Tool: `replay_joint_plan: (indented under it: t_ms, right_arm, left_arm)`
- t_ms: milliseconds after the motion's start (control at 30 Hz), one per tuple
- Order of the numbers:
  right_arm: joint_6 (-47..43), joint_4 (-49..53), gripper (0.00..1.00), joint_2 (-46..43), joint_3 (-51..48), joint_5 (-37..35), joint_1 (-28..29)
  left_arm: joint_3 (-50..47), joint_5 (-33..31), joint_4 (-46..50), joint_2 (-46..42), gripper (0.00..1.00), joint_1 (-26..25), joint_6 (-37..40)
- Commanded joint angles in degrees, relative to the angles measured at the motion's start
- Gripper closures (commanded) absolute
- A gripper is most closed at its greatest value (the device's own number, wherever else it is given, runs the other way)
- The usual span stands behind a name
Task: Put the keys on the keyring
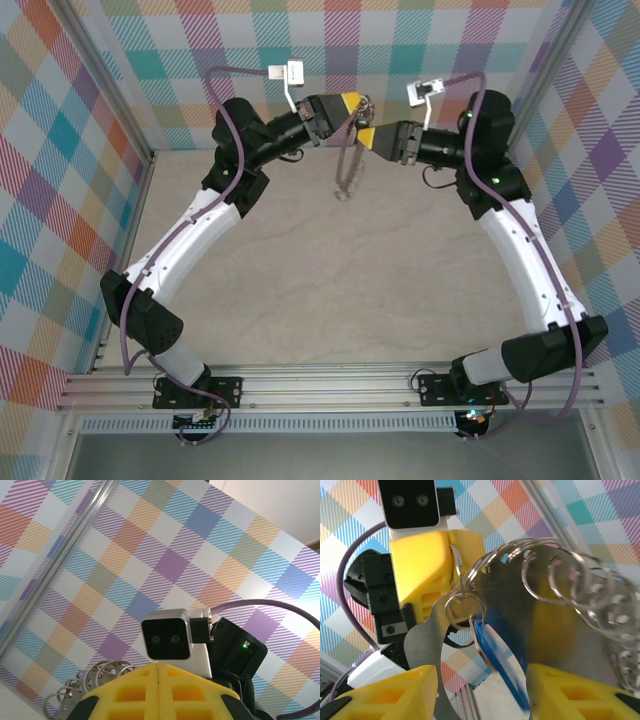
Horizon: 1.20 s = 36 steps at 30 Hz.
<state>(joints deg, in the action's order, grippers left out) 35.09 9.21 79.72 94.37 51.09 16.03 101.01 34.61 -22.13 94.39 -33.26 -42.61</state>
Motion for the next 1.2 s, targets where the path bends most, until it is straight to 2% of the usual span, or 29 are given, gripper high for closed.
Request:
replay_joint_plan:
  t_ms: [0, 133, 367, 600, 1167]
  right_arm:
    - [-1.3, 0.0, 0.5, -3.0, 0.0, -0.4, -1.8]
    - [-0.4, -1.2, 0.52, -3.0, 1.7, -1.4, -2.5]
    - [7.7, -11.6, 0.59, 0.4, 3.5, -1.7, -2.5]
    - [13.2, -18.3, 0.59, 2.8, 4.2, -1.5, -2.3]
    - [14.5, -20.2, 0.64, 5.4, 6.7, -1.4, -0.4]
  left_arm:
    - [0.7, -0.1, -5.6, -0.2, 1.0, -0.5, -2.0]
    - [0.9, 0.1, -6.6, 0.2, 1.0, -0.5, -2.8]
    - [0.8, 0.4, -7.8, 0.3, 1.0, -0.5, -3.8]
    - [0.4, 0.3, -8.0, 0.0, 1.0, -0.5, -4.2]
    - [0.3, 0.0, -8.4, 0.5, 1.0, -0.8, -4.5]
